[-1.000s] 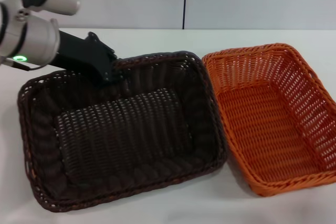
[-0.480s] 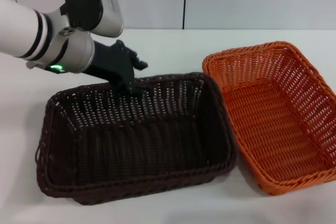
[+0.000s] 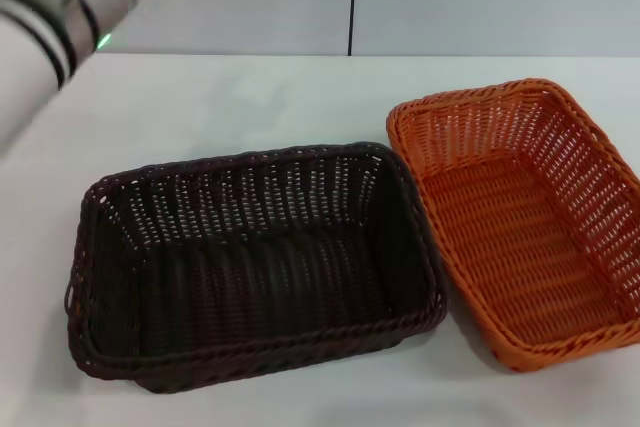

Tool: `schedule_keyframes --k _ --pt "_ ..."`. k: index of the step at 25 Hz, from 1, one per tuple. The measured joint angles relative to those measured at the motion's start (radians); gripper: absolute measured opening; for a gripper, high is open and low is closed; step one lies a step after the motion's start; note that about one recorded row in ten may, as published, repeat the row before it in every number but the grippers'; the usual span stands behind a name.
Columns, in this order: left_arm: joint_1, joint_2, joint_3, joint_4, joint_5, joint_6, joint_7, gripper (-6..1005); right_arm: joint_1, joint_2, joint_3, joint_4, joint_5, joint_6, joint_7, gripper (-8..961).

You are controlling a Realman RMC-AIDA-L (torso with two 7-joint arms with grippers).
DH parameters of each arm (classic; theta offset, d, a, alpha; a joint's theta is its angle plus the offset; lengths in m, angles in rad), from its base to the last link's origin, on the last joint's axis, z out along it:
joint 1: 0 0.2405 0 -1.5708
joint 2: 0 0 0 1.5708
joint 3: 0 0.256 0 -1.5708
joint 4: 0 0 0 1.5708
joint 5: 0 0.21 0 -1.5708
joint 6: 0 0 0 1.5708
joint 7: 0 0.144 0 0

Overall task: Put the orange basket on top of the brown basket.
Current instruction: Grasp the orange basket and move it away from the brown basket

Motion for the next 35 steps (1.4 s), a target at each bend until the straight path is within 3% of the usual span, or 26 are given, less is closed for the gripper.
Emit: schedule_keyframes --k 2,3,4,5,6,8,9,10,11,12,14,16,18,21,23,26,28,31,35 --pt "0.047 0.001 0.115 0.039 0.010 0.274 -0.073 680 0.012 -0.015 0.010 -0.058 -0.001 -0.055 0.000 824" --pt "0.047 0.001 0.115 0.039 0.010 0.274 -0.073 692 0.021 -0.024 0.013 -0.084 -0.002 -0.097 0.000 824" --pt "0.071 0.001 0.175 0.086 0.042 0.424 -0.148 704 0.034 -0.036 0.016 -0.117 -0.004 -0.145 0.000 824" --pt "0.105 -0.001 0.262 0.218 0.171 0.769 -0.324 704 0.044 -0.047 0.017 -0.140 -0.004 -0.187 0.000 824" --pt "0.117 -0.004 0.293 0.301 0.237 0.930 -0.417 704 0.055 -0.061 0.017 -0.173 -0.008 -0.244 0.001 823" --pt "0.120 -0.004 0.301 0.326 0.255 0.973 -0.442 703 0.076 -0.100 0.017 -0.251 -0.022 -0.372 0.001 823" --pt "0.143 -0.008 0.329 0.445 0.280 1.151 -0.551 703 0.085 -0.125 0.018 -0.297 -0.030 -0.450 0.001 823" --pt "0.150 -0.008 0.331 0.477 0.263 1.180 -0.581 703 0.095 -0.150 0.019 -0.351 -0.040 -0.529 0.001 824" --pt "0.157 -0.009 0.332 0.503 0.247 1.203 -0.610 703 0.109 -0.199 0.027 -0.457 -0.063 -0.691 0.001 824" --pt "0.162 -0.009 0.331 0.564 0.226 1.215 -0.669 703 0.109 -0.199 0.027 -0.457 -0.063 -0.691 0.001 824" --pt "0.164 -0.008 0.326 0.661 0.196 1.230 -0.762 702 0.115 -0.241 0.062 -0.585 -0.109 -0.898 0.001 824" --pt "0.160 -0.008 0.321 0.751 0.162 1.242 -0.841 702 0.113 -0.254 0.133 -0.715 -0.172 -1.142 0.001 824" --pt "0.150 -0.008 0.321 0.837 0.116 1.254 -0.888 702 0.109 -0.247 0.216 -0.830 -0.234 -1.398 -0.005 824" --pt "0.143 -0.009 0.324 0.918 0.047 1.257 -0.911 701 0.126 -0.193 0.391 -1.004 -0.296 -1.884 -0.055 824" --pt "0.142 -0.009 0.326 0.944 0.022 1.257 -0.924 701 0.147 -0.134 0.525 -1.101 -0.298 -2.211 -0.143 824" --pt "0.140 -0.008 0.326 0.972 0.007 1.249 -0.939 700 0.152 -0.024 0.727 -1.238 -0.297 -2.622 -0.330 824" --pt "0.138 -0.008 0.325 0.974 0.005 1.245 -0.939 700 0.155 0.015 0.828 -1.327 -0.276 -2.826 -0.408 823" --pt "0.124 -0.007 0.323 0.985 -0.007 1.203 -0.941 700 0.168 0.000 0.925 -1.411 -0.181 -3.073 -0.442 823" --pt "0.103 -0.010 0.326 1.002 -0.019 1.181 -0.940 701 0.210 -0.014 1.059 -1.414 -0.075 -3.333 -0.505 823"
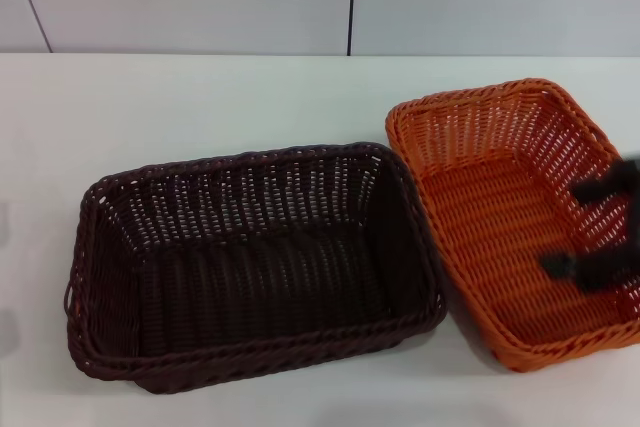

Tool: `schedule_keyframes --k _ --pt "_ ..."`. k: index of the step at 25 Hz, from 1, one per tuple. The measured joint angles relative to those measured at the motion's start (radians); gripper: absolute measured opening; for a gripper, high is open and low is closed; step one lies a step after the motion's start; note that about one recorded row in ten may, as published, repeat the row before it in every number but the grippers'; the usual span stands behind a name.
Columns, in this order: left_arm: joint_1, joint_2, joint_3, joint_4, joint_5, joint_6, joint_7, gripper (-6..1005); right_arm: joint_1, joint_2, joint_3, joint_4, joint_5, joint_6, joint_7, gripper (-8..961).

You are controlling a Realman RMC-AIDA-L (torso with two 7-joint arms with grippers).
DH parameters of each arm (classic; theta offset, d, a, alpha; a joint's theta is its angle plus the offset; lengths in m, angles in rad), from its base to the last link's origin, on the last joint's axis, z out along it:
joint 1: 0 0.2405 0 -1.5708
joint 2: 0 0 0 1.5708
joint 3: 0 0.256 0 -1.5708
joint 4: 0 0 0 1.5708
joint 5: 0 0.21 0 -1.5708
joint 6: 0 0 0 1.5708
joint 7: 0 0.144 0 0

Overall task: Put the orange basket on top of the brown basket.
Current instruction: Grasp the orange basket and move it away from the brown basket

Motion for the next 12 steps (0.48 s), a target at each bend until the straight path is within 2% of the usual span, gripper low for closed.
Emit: schedule_keyframes --k 3,7,12 --pt "-0.008 0.000 -0.001 0.002 -0.009 -0.034 0.001 701 0.014 0.005 0.043 0.017 0.008 -0.115 -0.062 823" --pt "-0.011 -0.001 0.000 0.002 -0.015 -0.048 0.001 700 0.027 0.004 0.036 0.047 0.003 -0.224 -0.127 823" --pt "-0.016 -0.002 0.003 -0.003 -0.026 -0.078 0.002 699 0.055 0.000 0.025 0.076 -0.062 -0.284 -0.209 823"
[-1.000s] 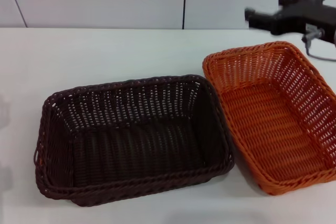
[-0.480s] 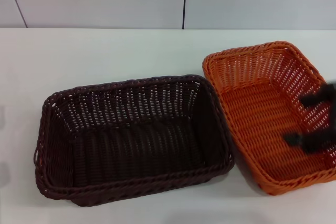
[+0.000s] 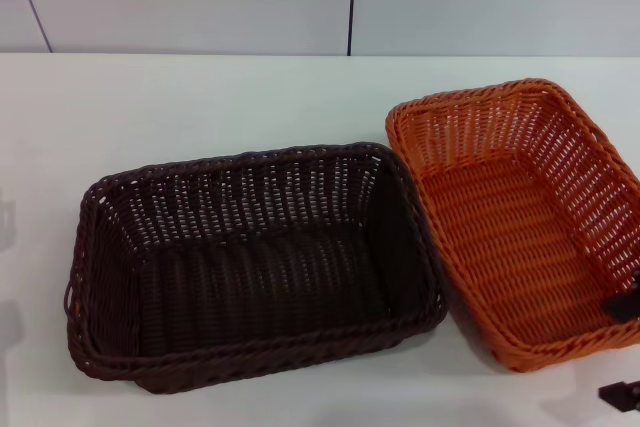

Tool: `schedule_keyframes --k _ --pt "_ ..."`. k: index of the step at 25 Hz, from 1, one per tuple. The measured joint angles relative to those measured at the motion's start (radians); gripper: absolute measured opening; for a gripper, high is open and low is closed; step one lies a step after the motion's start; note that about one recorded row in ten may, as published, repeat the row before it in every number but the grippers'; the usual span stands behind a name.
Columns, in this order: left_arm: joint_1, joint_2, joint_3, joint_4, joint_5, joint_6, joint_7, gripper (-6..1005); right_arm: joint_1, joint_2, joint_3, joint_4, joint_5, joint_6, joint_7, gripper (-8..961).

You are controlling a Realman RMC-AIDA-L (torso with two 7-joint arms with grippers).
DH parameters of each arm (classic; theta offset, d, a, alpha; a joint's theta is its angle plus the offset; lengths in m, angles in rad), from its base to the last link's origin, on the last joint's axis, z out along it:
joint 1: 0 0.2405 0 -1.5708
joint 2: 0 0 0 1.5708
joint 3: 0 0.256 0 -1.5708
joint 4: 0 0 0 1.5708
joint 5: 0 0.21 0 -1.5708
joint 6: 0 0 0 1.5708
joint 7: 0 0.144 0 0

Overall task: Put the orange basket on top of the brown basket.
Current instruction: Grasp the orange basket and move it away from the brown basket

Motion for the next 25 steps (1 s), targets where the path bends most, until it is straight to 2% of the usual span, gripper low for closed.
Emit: schedule_keyframes --k 5,12,25 --pt "-0.004 -0.002 0.005 0.003 -0.012 -0.020 0.000 699 0.012 0.001 -0.006 0.002 -0.099 -0.004 -0.069 824" --pt "-0.005 -0.001 0.007 0.005 -0.032 -0.045 -0.001 698 0.023 0.019 -0.046 0.027 -0.197 0.031 -0.128 809" --pt "-0.016 0.003 0.008 0.021 -0.036 -0.067 0.000 696 0.035 0.028 -0.205 0.155 -0.312 0.189 -0.141 780"
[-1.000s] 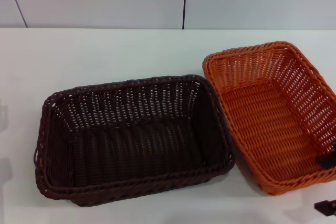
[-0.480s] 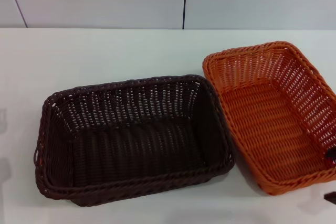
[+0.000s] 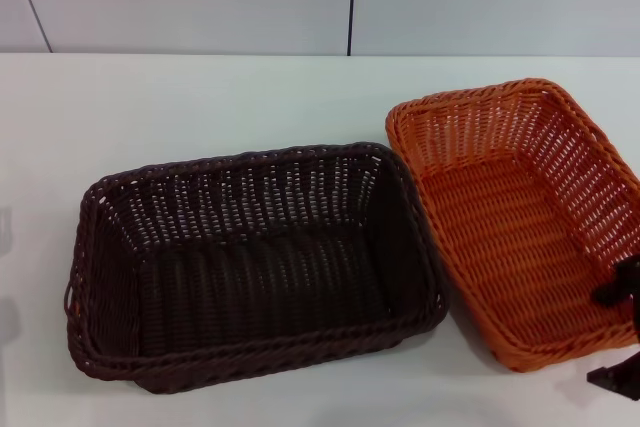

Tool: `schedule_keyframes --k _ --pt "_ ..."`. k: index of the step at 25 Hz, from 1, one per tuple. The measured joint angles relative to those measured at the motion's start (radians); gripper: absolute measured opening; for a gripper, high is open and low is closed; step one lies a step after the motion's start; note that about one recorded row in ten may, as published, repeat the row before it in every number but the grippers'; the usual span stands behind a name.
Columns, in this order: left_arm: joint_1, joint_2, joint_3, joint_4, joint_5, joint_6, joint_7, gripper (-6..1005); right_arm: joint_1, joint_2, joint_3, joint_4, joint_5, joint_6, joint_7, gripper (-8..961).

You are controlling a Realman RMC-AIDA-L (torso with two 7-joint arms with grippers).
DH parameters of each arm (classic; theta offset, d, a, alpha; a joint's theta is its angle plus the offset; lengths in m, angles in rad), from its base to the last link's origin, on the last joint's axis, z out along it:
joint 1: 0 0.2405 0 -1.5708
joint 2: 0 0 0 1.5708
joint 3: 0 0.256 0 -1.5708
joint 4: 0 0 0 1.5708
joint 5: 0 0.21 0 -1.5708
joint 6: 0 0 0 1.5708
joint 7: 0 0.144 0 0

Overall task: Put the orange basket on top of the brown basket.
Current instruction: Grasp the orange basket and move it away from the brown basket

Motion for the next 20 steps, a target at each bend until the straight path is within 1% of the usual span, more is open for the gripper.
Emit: schedule_keyframes --k 2,8,12,20 --pt "-0.003 0.000 0.000 0.004 0.000 -0.001 0.000 696 0.000 0.002 -0.031 0.035 -0.024 0.031 0.000 776" --pt "-0.011 0.002 0.000 0.021 0.001 -0.009 0.000 695 0.009 0.002 -0.074 0.133 -0.064 0.123 0.007 762" --pt "-0.018 0.002 -0.002 0.033 0.001 -0.010 -0.001 695 -0.003 0.005 -0.136 0.135 -0.115 0.187 0.019 754" --pt "-0.020 0.002 -0.006 0.039 0.000 -0.011 -0.003 695 0.037 0.006 -0.183 0.178 -0.168 0.197 0.065 736"
